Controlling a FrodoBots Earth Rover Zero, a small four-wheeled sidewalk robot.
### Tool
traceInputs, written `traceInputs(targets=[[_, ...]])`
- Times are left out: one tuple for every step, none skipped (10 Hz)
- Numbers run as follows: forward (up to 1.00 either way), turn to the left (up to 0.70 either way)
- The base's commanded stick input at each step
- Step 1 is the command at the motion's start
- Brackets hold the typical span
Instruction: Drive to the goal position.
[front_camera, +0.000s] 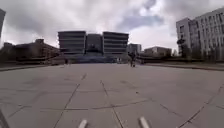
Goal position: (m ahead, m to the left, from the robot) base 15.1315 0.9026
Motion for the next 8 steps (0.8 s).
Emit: traceInputs(targets=[[1.0,0.0],[1.0,0.0],[1.0,0.0],[1.0,0.0],[1.0,0.04],[1.0,0.35],[1.0,0.25],[1.0,0.03]])
